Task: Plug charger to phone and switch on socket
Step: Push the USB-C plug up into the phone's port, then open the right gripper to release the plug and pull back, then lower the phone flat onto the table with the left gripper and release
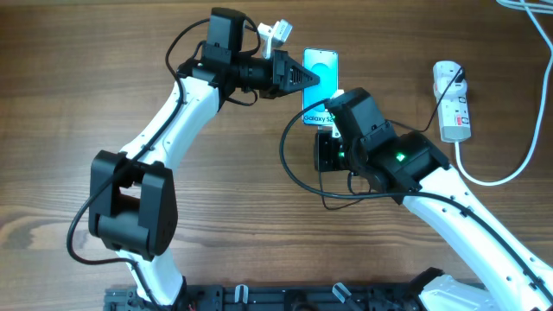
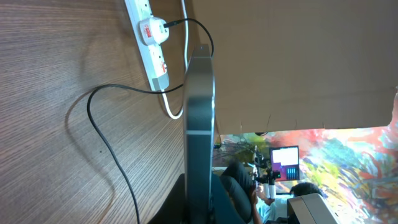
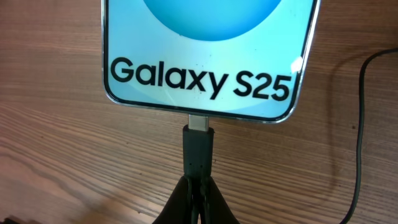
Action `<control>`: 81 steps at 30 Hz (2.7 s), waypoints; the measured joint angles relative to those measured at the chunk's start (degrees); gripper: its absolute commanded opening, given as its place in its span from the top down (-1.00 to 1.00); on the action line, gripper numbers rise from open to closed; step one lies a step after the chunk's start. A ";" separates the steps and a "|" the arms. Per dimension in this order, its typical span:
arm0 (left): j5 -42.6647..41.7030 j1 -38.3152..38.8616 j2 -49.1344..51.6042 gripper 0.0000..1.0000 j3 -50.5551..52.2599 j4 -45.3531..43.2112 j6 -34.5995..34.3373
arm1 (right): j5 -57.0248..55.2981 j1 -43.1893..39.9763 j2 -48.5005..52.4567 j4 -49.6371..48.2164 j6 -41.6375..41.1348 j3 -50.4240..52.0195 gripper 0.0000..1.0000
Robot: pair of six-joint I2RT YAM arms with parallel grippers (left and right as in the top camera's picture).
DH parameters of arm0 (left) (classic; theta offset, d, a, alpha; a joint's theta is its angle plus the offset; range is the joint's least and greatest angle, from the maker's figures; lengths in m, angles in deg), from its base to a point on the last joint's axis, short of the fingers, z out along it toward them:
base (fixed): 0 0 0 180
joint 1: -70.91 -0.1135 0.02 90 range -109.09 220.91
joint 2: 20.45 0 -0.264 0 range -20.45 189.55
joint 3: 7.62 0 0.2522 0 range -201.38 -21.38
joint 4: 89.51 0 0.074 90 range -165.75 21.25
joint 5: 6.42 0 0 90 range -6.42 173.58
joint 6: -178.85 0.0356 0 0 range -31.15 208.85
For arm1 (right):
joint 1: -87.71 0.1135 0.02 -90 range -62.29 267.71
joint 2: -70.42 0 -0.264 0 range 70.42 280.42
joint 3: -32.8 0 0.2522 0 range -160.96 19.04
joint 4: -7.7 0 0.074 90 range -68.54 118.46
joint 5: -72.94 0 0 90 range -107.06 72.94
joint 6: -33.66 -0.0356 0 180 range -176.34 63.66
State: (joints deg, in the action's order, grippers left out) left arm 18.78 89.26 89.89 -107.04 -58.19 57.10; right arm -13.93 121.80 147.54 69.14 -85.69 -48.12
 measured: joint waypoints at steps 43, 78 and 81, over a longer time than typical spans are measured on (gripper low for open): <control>1.79 -0.09 0.00 0.92 -0.66 0.33 1.53 | -0.72 -0.66 0.00 -3.63 1.66 0.04 0.19; 31.12 5.25 9.07 0.92 -0.42 22.29 5.40 | -2.12 -1.29 0.00 3.96 -10.16 -0.39 -1.00; 30.40 6.01 10.40 0.92 -0.42 21.33 5.79 | -1.60 -1.29 0.00 3.89 -10.73 -0.39 -1.00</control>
State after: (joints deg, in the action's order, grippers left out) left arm 49.19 95.27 100.30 -107.46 -36.86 62.90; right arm -15.52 120.51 147.54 73.03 -96.42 -48.51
